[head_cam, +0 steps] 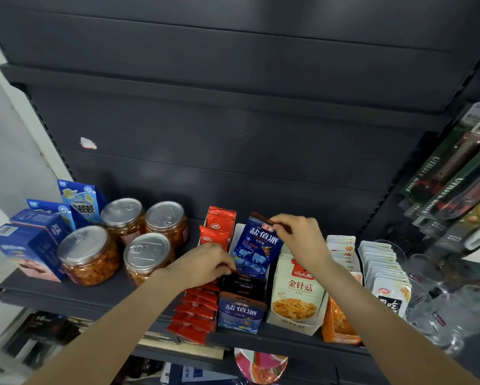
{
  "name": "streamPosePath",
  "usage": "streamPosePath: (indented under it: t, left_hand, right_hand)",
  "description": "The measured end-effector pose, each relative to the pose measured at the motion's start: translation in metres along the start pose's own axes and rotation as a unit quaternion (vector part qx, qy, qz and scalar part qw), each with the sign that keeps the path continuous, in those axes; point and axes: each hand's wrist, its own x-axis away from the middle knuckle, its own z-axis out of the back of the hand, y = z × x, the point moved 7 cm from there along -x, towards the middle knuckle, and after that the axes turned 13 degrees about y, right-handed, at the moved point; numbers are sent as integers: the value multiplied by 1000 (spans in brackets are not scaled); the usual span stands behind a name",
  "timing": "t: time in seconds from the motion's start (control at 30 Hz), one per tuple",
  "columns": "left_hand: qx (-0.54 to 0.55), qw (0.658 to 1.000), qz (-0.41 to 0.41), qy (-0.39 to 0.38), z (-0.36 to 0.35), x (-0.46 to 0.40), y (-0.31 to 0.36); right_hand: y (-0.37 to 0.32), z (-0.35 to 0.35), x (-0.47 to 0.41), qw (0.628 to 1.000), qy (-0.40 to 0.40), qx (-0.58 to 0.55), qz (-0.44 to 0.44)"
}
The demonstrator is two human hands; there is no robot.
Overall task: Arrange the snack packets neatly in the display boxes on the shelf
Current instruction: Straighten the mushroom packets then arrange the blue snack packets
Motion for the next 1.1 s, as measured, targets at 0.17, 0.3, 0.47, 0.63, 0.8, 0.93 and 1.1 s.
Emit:
streamPosePath:
  t: [0.17,0.3,0.47,0.63,0.8,0.93,1.1]
  left_hand:
    - [61,998,12,15,12,4,-1]
    - [64,997,12,33,16,2,0]
    - [62,998,18,25,15,-1,-4]
    - [75,997,24,13,14,-1,-6]
    - [88,996,30,2,13,-1,-6]
    - [95,995,37,9,15,-2,-8]
    - [90,995,37,8,16,-3,-9]
  right_hand:
    - [-10,-13,-8,998,-6,48,44]
    - [-9,-42,-15,980,-65,169,77]
    - [-2,-58,-25,969,-35,232,84]
    - [-1,-60,-36,970,-22,226,90]
    - [6,-61,-44,982,-54,181,29]
    - [-1,-57,-43,980,-60,178,59]
    - [2,-51,-44,993,-110,33,-7]
